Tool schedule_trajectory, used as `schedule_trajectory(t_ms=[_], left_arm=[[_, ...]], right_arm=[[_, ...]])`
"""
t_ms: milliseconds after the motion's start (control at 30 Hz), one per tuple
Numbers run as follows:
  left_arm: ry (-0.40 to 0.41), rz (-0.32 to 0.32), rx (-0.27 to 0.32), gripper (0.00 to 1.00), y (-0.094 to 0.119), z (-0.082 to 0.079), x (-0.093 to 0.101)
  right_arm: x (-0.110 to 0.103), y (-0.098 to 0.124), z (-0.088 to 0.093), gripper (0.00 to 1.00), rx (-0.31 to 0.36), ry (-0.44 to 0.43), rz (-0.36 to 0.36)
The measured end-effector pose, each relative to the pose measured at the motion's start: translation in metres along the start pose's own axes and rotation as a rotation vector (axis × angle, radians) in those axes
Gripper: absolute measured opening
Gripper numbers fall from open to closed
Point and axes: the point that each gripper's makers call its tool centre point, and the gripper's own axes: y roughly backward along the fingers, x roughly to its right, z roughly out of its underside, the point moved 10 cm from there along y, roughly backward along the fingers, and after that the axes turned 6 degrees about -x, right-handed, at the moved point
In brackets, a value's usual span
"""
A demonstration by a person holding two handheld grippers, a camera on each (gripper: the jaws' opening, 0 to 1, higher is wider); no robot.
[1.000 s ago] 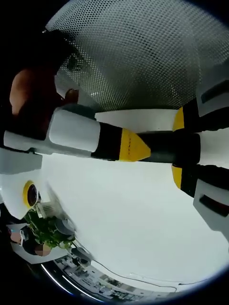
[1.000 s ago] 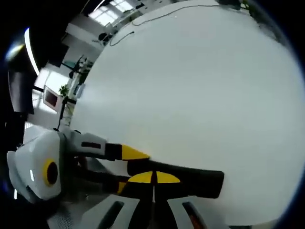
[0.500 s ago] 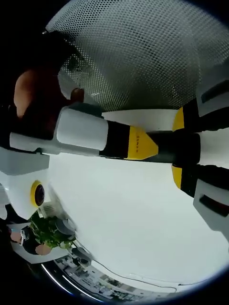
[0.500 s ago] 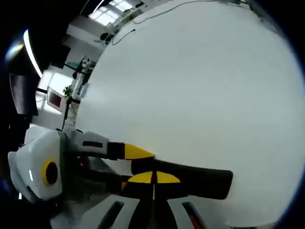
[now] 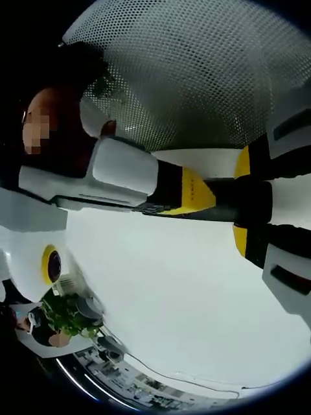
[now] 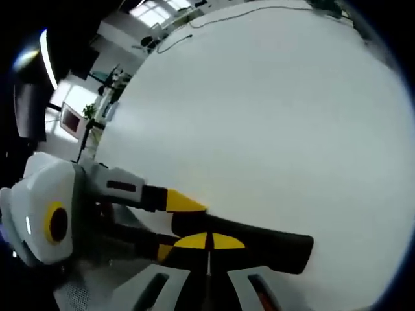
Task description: Press the specified remote control buttons in sequence, fully releasing each button before pressing the next.
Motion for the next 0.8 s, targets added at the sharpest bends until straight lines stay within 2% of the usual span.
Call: schedule_trajectory(t_ms=[133, 267, 367, 400, 433, 533, 567, 667, 733, 800], left_arm=[[0.002, -0.001, 0.003, 0.25, 0.000, 0.000, 0.000], [-0.008, -0.009, -0.009, 0.25, 0.000, -0.002, 0.001], [-0.004, -0.011, -0.008, 0.25, 0.000, -0.001, 0.001], [-0.002, -0.012, -0.007, 0.25, 0.000, -0.001, 0.001], [-0.002, -0.012, -0.007, 0.25, 0.000, -0.001, 0.001], [0.001, -0.015, -0.012, 0.25, 0.000, -0.002, 0.002], [0.002, -0.016, -0.014, 0.25, 0.000, -0.002, 0.002], [0.002, -0.016, -0.018, 0.25, 0.000, -0.002, 0.002], [0.010, -0.015, -0.023, 0.25, 0.000, -0.003, 0.002], [0.013, -0.017, -0.029, 0.25, -0.001, -0.004, 0.002]], right_arm=[[-0.001, -0.001, -0.001, 0.00, -0.003, 0.005, 0.024], [0.005, 0.002, 0.002, 0.00, 0.015, -0.026, -0.025], [0.005, 0.008, 0.001, 0.00, 0.016, -0.020, -0.018], [0.004, 0.011, -0.001, 0.00, 0.040, -0.028, -0.026], [0.003, 0.016, -0.004, 0.00, 0.093, -0.052, -0.054], [0.002, 0.031, -0.009, 0.00, 0.170, -0.071, -0.080], [0.001, 0.041, -0.012, 0.00, 0.224, -0.066, -0.084], [-0.005, 0.064, -0.016, 0.00, 0.340, -0.024, -0.106], [-0.011, 0.082, -0.017, 0.00, 0.440, 0.026, -0.079], [-0.016, 0.097, -0.013, 0.00, 0.503, 0.073, -0.063]])
